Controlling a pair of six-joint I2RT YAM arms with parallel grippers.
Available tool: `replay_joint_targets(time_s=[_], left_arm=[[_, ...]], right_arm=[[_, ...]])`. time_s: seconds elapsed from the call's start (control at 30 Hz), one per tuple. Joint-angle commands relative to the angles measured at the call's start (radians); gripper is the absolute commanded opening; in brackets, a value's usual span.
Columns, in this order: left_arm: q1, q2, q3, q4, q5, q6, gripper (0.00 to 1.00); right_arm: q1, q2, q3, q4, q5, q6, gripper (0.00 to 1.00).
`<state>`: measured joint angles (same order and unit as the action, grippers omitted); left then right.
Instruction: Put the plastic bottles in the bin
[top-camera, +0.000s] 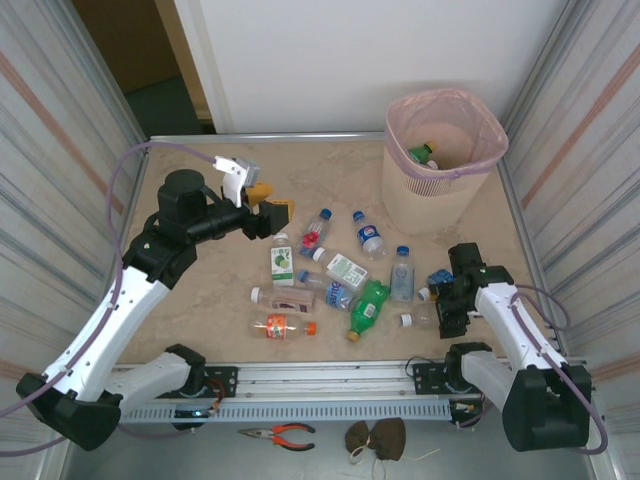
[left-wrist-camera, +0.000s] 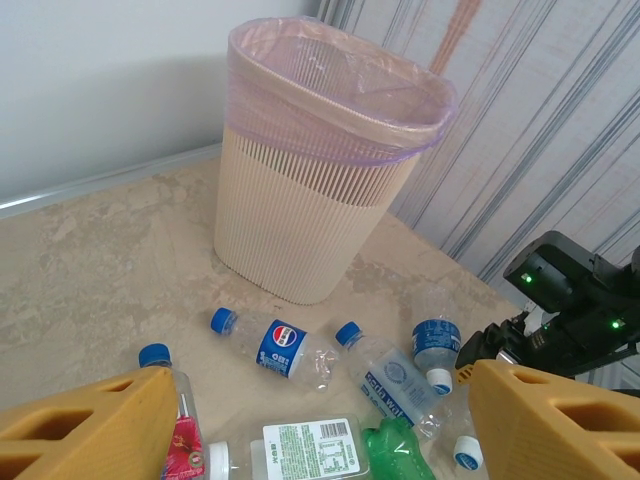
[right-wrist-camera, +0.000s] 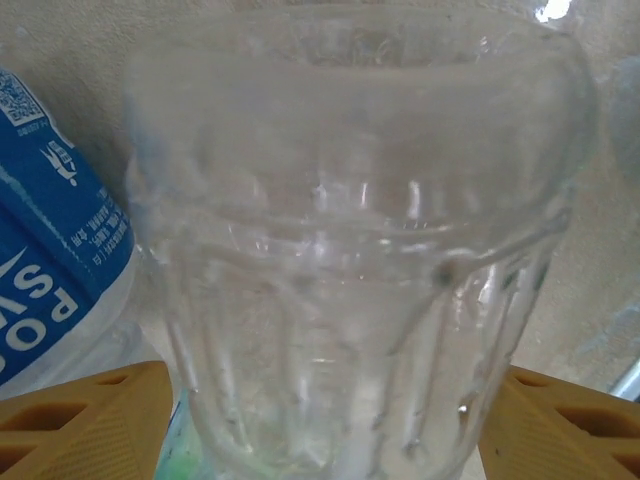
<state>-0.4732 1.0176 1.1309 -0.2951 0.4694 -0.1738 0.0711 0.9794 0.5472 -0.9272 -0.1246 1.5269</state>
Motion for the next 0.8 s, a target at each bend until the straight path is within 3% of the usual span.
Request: replay_joint_targets(time_s=[0.0,0.4,0.77], left_arm=[[0.001,-0.002,0.008,0.004,-0.011,-0.009,0.77],[0.001,-0.005,0.011,0.000,-0.013,-0.012,0.77],[0.001,0.011,0.021,0.009,-0.010,-0.018,0.77]], right_arm=[[-0.010,0.044,-0.024,0.037,0.023,-0.019,0.76],[-0.027,0.107,-0.067,0.083,0.031,-0.037,0.70],[-0.031,-0.044,0.056,-0.086,0.180,-0.147,0.61]])
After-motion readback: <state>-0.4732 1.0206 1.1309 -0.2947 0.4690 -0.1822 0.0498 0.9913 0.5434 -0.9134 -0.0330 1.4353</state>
